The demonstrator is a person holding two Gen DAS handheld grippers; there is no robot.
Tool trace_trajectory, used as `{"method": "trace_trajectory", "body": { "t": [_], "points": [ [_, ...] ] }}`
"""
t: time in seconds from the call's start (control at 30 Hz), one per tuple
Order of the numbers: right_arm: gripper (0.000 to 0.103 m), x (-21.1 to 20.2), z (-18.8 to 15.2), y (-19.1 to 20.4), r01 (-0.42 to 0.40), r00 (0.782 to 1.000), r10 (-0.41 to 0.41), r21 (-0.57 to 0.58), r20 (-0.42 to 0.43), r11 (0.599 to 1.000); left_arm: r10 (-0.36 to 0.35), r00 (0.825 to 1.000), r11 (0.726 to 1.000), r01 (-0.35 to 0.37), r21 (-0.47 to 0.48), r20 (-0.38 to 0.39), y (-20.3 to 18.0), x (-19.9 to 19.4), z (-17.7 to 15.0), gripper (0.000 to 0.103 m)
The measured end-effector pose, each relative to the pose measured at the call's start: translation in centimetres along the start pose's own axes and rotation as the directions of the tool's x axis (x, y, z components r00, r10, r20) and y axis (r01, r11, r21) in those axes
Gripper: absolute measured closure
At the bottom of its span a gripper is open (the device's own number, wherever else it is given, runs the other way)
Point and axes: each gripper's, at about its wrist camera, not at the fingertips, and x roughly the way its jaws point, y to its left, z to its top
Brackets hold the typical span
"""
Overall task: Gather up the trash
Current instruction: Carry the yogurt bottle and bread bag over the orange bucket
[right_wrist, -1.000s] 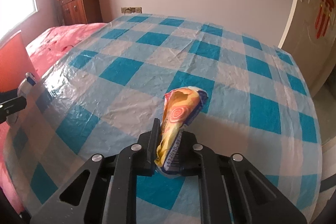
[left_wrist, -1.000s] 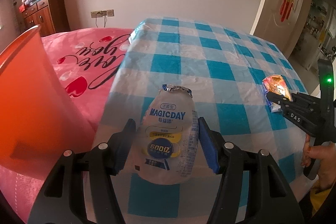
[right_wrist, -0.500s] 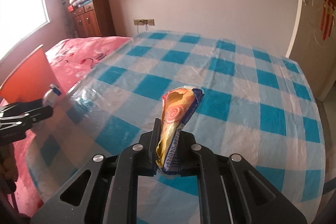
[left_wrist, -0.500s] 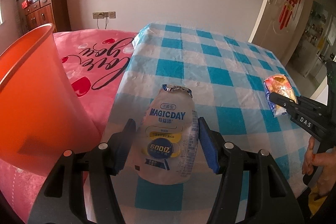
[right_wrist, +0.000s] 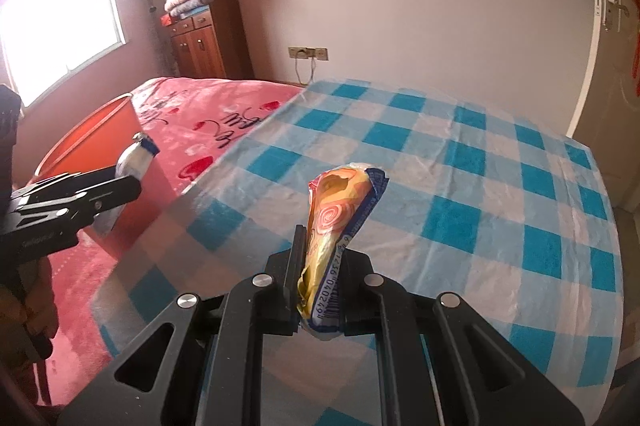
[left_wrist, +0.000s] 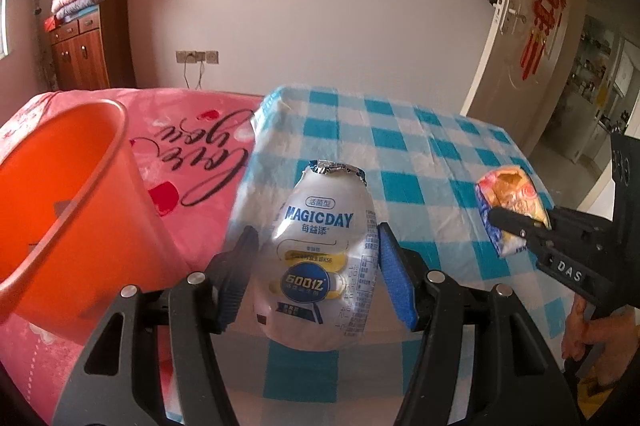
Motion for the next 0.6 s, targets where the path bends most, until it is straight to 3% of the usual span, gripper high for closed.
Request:
{"method": "trace_trajectory", "body": {
  "t": [0.27,0.6],
  "points": [
    [0.09,-0.1,1.2,2.1,-0.067,0.998,0.067,-0.019,-0.005,0.998,0.088,0.994,0.996,-0.088,-0.003,0.069,1.9,-2.3,1.8,0.042],
    [0.09,0.3,3.6,6.3,-0.192,0.981,0.19,-0.057,-0.029,0.98,0.204,0.969,0.979,-0.199,-0.043,0.141,5.4,-5.5,3.6,0.042]
  ]
}}
